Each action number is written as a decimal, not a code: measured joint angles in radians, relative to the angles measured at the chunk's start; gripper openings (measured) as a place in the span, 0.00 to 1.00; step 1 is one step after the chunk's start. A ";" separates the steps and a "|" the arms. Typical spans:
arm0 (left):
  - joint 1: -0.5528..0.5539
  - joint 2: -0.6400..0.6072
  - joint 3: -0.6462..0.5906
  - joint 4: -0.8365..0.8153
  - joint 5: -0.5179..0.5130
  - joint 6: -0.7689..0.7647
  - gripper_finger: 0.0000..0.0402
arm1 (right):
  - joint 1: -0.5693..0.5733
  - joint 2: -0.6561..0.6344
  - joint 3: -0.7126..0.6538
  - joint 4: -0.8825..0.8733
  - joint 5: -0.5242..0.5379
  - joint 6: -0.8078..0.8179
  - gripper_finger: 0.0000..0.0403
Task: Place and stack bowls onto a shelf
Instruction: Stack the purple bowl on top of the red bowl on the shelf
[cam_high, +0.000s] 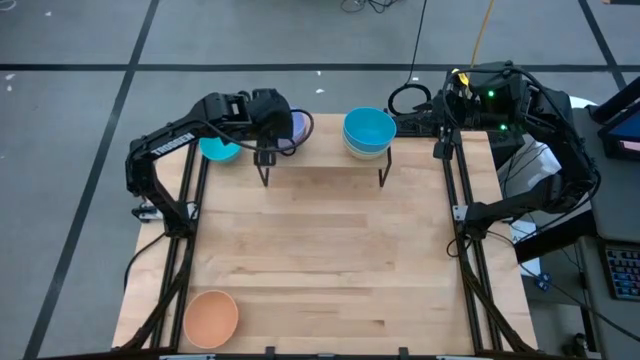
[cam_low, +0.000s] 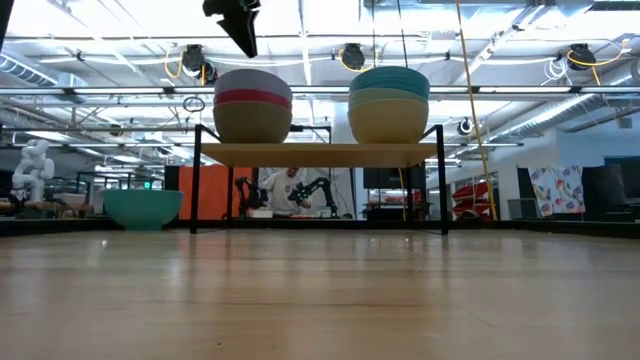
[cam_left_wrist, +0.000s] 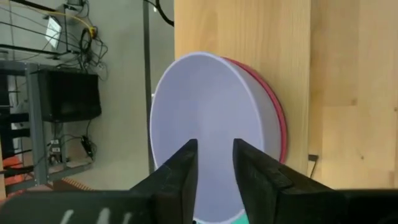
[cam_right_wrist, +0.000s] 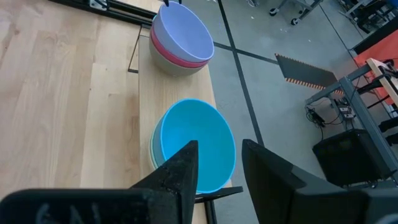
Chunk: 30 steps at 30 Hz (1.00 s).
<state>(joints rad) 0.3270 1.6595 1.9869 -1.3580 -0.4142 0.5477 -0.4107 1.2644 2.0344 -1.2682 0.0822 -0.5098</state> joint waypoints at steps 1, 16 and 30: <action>0.000 0.002 0.000 0.000 -0.005 0.000 0.24 | 0.000 0.000 0.000 0.000 0.000 0.000 0.29; 0.006 0.004 0.000 0.000 0.004 -0.102 0.01 | 0.000 0.000 0.000 0.000 0.000 -0.001 0.29; 0.006 0.004 -0.115 0.004 0.047 -0.157 0.00 | 0.000 0.000 0.000 0.000 0.000 -0.002 0.29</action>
<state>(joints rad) 0.3332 1.6635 1.8724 -1.3539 -0.3668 0.3911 -0.4110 1.2644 2.0342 -1.2686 0.0820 -0.5121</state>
